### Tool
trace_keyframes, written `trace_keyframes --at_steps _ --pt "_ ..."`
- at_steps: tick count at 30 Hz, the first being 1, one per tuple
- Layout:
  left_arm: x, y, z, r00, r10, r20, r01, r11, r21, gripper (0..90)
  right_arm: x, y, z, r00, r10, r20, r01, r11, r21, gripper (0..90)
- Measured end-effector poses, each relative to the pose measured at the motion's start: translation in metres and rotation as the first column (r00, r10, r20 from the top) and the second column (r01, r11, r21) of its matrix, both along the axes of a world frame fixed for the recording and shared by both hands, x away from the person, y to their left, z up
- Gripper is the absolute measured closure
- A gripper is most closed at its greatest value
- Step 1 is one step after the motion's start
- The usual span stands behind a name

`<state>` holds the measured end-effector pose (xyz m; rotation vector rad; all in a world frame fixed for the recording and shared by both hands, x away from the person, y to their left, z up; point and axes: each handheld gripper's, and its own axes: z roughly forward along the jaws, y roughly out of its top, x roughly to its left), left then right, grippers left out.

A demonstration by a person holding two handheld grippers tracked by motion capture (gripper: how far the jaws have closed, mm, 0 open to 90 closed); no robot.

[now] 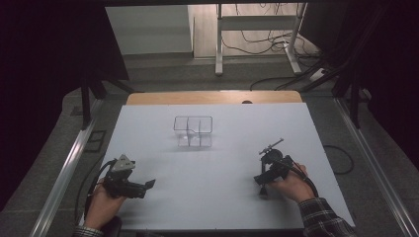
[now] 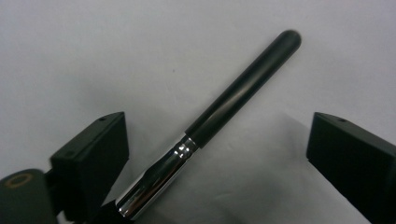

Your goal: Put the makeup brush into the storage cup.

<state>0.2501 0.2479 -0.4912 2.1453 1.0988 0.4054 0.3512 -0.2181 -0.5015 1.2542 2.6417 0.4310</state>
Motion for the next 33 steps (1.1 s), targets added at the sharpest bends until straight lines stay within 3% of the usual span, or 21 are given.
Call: trace_keyframes --at_steps 3,7,8,12,15,21,33 --pt "0.000 0.000 0.000 1.0000 0.000 -0.001 0.000 1.0000 0.000 1.1 0.000 0.000 -0.003 0.9999 -0.001 -0.010 0.000 0.9998 -0.022 9.6" --pt "0.000 -0.001 0.000 1.0000 -0.003 -0.004 0.003 1.0000 0.004 1.0 0.000 0.000 -0.001 0.9995 0.003 -0.031 -0.003 0.9999 -0.015 19.6" --pt "0.000 -0.001 0.000 1.0000 -0.003 -0.004 0.003 1.0000 0.004 1.0 0.000 0.001 0.000 0.9995 0.005 -0.033 -0.005 0.9999 -0.016 27.4" --pt "0.000 0.000 0.000 1.0000 -0.004 -0.002 0.004 1.0000 0.003 1.0 0.000 -0.001 0.009 0.9972 0.031 -0.068 -0.034 0.9987 -0.038 75.8" --pt "0.000 0.000 0.000 1.0000 -0.007 0.004 0.007 1.0000 -0.001 0.9 0.003 -0.006 0.010 0.9939 0.042 -0.102 -0.044 0.9987 -0.025 77.4" --pt "-0.002 0.001 0.000 0.9993 -0.018 0.032 0.019 0.9995 -0.027 1.5 0.003 -0.007 0.011 0.9925 0.058 -0.108 -0.060 0.9981 -0.015 77.5" --pt "0.000 0.001 -0.001 0.9987 -0.037 0.035 0.039 0.9982 -0.045 1.3 -0.001 -0.010 0.024 0.9942 0.087 -0.063 -0.083 0.9948 0.059 77.4"
